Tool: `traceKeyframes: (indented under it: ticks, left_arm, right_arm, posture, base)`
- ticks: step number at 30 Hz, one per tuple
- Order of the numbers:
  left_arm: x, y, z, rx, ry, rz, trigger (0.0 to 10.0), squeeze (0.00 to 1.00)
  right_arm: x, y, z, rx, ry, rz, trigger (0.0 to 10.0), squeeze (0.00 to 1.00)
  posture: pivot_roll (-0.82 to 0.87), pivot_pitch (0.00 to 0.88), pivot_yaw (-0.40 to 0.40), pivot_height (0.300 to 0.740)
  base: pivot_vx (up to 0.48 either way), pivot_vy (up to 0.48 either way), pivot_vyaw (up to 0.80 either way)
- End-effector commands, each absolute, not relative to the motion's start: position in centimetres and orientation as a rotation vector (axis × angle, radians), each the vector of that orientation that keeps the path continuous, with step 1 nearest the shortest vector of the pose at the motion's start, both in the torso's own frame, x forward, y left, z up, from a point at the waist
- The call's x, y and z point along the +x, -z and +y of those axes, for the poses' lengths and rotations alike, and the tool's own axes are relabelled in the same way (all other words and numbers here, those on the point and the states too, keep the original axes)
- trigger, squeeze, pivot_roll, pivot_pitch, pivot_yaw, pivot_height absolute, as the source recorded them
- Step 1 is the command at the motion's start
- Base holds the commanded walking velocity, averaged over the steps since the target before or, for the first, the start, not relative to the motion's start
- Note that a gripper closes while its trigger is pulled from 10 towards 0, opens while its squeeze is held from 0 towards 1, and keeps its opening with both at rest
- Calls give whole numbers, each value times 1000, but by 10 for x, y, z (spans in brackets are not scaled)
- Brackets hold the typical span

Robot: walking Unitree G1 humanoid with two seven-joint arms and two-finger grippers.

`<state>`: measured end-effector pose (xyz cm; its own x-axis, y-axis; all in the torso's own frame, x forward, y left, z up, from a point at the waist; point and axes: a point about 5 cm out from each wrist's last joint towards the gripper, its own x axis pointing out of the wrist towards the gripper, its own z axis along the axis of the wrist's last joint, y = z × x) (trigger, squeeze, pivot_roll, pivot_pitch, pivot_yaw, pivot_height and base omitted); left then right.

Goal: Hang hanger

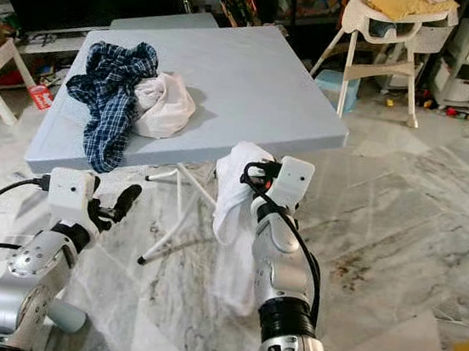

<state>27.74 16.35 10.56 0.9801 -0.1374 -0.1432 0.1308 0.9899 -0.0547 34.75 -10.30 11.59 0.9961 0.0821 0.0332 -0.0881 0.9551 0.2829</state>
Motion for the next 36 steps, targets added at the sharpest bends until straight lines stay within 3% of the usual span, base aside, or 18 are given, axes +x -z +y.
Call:
traceKeyframes:
  ticks: [1, 15, 22, 27, 36]
  left_arm:
    - [278, -101, 164, -30, 133, 167, 10000, 0]
    - [271, -96, 189, -28, 55, 183, 10000, 0]
    - [270, -100, 184, -37, 27, 161, 10000, 0]
    - [270, -104, 180, -48, 22, 150, 10000, 0]
    - [272, -99, 174, 3, 98, 186, 10000, 0]
  right_arm:
    - [349, -121, -101, 288, -90, -45, 10000, 0]
    - [348, -112, -88, 238, -175, 10, 10000, 0]
    - [344, -101, -77, 238, -237, 68, 10000, 0]
    - [347, -105, -76, 238, -252, 65, 10000, 0]
    - [345, -97, -73, 279, -209, 78, 10000, 0]
  posture:
    - [166, 0, 110, 740]
    - [156, 0, -23, 740]
    - [196, 0, -63, 740]
    - [199, 0, -65, 740]
    - [203, 0, 8, 740]
  base:
    - [0, 0, 0]
    - [0, 0, 0]
    - [0, 0, 0]
    - [0, 0, 0]
    - [0, 0, 0]
